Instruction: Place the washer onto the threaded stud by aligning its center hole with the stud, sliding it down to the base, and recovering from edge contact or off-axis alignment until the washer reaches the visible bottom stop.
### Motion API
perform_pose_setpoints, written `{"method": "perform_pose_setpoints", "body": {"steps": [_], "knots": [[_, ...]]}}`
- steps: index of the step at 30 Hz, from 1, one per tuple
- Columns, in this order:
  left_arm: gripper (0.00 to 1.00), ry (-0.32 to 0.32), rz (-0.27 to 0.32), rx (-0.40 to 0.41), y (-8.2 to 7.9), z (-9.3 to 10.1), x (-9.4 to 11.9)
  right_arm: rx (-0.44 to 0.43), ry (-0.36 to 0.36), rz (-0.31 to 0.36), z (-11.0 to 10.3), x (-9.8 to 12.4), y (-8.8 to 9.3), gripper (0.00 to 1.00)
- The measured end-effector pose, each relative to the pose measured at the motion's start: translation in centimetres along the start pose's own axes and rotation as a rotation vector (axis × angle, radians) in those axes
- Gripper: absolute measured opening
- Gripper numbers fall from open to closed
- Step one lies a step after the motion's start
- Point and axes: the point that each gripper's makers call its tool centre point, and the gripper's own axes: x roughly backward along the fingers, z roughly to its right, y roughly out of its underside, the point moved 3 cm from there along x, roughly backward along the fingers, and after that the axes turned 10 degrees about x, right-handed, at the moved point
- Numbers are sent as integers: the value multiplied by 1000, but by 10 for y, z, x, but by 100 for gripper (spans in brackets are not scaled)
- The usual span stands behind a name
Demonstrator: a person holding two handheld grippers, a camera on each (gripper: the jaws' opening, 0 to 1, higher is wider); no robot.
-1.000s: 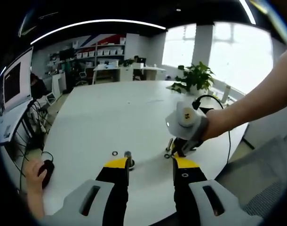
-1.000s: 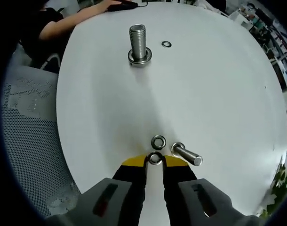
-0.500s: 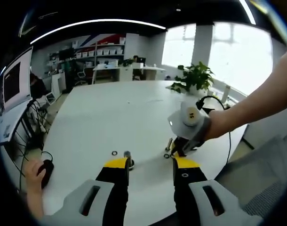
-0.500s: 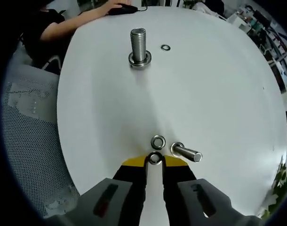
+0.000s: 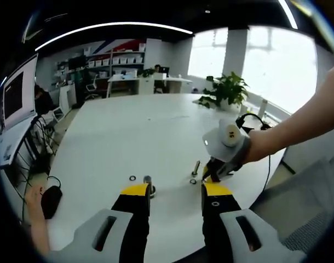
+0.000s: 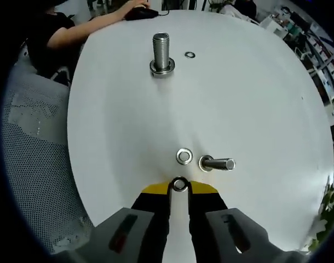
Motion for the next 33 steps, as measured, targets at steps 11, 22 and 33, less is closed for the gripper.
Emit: {"method": "perform_pose_setpoints", "body": {"steps": [11,22,33], "knots": [[35,9,-1,-2,0,2,0,-46,28,51,14,23,2,13],[35,12,-1,-9,-1,3,0,-22,59,104,28,46,-12,13],[35,7,-3,-13,0,3,0,3,75,146,36,58,-27,13]]}}
